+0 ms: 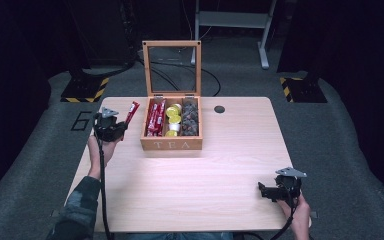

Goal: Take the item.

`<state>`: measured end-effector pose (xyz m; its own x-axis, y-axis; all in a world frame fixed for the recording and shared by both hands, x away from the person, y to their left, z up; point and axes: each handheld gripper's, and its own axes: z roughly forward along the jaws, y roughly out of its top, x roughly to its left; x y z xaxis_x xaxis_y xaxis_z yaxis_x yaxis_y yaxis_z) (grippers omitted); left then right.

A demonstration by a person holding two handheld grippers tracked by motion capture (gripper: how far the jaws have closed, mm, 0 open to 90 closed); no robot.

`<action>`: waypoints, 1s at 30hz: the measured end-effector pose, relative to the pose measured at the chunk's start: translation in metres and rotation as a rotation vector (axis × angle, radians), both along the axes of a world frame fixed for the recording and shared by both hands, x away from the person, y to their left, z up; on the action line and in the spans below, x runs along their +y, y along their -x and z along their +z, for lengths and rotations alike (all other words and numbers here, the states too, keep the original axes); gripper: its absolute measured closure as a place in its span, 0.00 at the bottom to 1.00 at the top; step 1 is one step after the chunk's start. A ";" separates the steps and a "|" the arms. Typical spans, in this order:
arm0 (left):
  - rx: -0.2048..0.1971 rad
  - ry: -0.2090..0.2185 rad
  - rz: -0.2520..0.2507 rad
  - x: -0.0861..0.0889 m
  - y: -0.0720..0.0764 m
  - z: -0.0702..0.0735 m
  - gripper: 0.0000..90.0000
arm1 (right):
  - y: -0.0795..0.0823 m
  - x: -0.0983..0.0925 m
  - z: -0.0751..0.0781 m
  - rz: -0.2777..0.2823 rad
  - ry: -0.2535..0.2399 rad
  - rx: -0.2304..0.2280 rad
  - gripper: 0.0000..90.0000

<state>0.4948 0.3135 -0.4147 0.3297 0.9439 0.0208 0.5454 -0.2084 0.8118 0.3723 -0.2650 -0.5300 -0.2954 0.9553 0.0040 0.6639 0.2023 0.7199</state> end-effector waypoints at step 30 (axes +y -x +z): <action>0.109 0.033 0.092 0.038 0.004 -0.057 0.92 | 0.000 0.000 0.000 0.000 0.000 0.000 0.00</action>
<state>0.4904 0.3515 -0.4717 0.2404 0.9698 -0.0416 0.6461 -0.1278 0.7525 0.3723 -0.2650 -0.5300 -0.2954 0.9554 0.0039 0.6639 0.2023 0.7199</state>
